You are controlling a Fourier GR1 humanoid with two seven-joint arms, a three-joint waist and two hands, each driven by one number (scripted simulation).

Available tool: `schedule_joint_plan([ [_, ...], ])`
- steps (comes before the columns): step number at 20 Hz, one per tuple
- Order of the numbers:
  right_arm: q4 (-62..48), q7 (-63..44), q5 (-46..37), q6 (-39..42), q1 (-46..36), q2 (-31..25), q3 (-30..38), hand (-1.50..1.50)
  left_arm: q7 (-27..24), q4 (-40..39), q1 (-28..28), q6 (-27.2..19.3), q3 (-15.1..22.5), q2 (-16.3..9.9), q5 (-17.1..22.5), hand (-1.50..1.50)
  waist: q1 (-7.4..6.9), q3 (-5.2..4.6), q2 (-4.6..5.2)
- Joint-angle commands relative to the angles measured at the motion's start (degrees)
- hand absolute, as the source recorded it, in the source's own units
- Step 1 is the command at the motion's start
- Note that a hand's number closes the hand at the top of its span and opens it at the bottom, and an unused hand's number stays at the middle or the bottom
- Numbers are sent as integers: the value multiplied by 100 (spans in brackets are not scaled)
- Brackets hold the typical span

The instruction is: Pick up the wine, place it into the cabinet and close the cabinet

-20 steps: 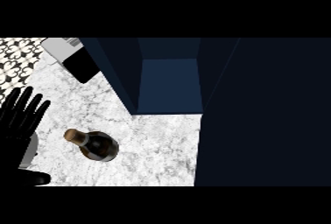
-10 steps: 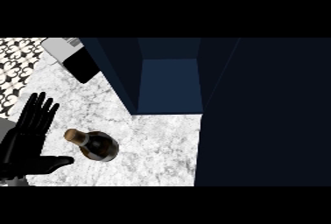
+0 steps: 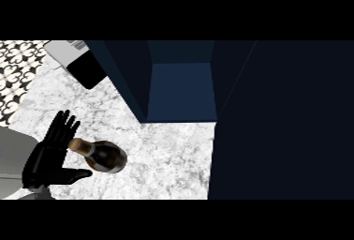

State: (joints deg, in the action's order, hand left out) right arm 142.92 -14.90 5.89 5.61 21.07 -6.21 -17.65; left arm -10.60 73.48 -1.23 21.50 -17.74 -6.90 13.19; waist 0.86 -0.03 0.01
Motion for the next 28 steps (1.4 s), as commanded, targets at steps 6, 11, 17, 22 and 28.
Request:
schedule_joint_plan([
  [6, 994, -866, 538, -101, -101, -62, 146, -150, -1169, -1842, -400, 942, 45, -241, -97, -150, -26, -4, 5],
  [11, 614, 36, 160, 197, 538, 80, -239, -150, -1247, -2576, -724, 1115, 120, -200, -119, -150, 13, 1, -8],
  [17, 546, -236, 660, 308, 118, -45, 434, -150, -1944, -3389, -917, 1208, 151, -261, -339, -150, -30, 2, 0],
  [22, 419, 116, 452, 405, 380, 105, 184, -150, -2573, -4470, -1366, 1356, -61, -286, -295, -150, 31, -6, 14],
  [28, 679, -364, 394, 228, 205, 144, 67, -150, -2978, -5169, -1760, 1450, -44, -328, -378, -150, 26, -11, 24],
])
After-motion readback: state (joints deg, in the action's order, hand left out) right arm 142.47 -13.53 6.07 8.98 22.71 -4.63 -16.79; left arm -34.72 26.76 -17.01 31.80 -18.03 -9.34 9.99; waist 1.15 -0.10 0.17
